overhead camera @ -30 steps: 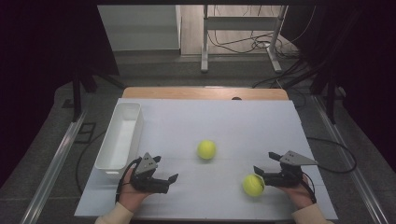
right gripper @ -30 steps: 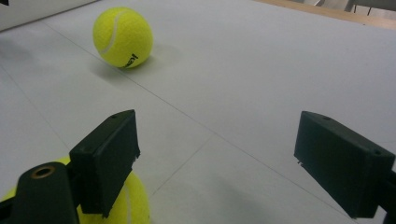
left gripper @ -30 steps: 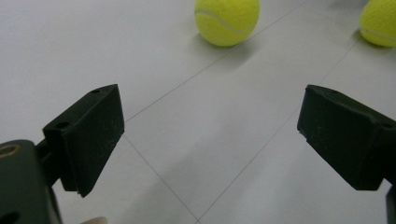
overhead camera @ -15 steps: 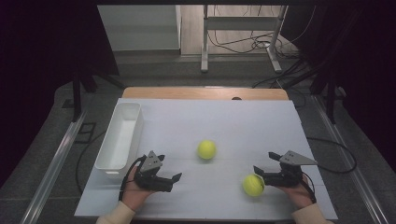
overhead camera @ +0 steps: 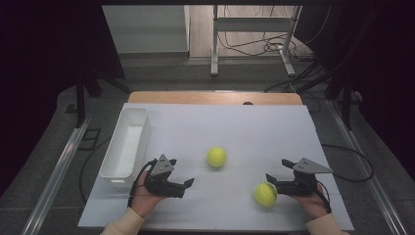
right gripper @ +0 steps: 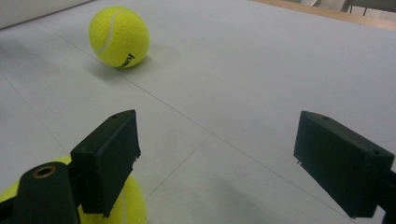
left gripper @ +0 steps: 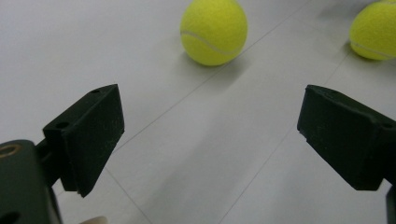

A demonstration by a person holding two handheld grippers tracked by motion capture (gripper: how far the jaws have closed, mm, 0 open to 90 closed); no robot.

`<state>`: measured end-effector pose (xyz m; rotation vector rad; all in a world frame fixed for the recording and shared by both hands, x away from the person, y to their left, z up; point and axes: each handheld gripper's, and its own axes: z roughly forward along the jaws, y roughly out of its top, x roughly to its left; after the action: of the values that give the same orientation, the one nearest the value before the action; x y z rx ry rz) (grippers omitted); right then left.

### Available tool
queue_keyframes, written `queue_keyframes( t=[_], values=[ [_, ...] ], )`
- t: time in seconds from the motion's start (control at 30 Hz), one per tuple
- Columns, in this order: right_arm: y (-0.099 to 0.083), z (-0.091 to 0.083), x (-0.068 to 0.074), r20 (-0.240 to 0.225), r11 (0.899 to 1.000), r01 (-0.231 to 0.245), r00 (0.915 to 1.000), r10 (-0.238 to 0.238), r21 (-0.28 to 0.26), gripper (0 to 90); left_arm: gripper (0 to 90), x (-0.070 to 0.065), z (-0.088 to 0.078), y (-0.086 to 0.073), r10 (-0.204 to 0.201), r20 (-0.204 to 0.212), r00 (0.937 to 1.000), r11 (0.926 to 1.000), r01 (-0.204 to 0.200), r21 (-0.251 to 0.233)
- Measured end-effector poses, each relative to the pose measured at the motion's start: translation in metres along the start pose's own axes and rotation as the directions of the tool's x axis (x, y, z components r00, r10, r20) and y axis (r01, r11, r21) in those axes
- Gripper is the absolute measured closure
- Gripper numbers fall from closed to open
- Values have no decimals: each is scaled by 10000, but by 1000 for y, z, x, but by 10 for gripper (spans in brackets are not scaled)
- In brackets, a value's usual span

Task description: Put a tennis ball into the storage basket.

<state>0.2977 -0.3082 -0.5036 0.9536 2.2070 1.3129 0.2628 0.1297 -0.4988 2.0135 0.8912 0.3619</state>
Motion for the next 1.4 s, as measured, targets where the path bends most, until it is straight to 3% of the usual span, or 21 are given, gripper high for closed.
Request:
queue_keyframes(
  t=[0.5,1.4],
  values=[
    [0,1,0,20,10000,68,10000,-68,45,146,80,-5,15,14,287,167,9994,9994,-290,188],
    [0,1,1,63,9999,131,9999,-131,106,146,80,-7,24,36,331,637,9974,9994,-339,109]
  ],
)
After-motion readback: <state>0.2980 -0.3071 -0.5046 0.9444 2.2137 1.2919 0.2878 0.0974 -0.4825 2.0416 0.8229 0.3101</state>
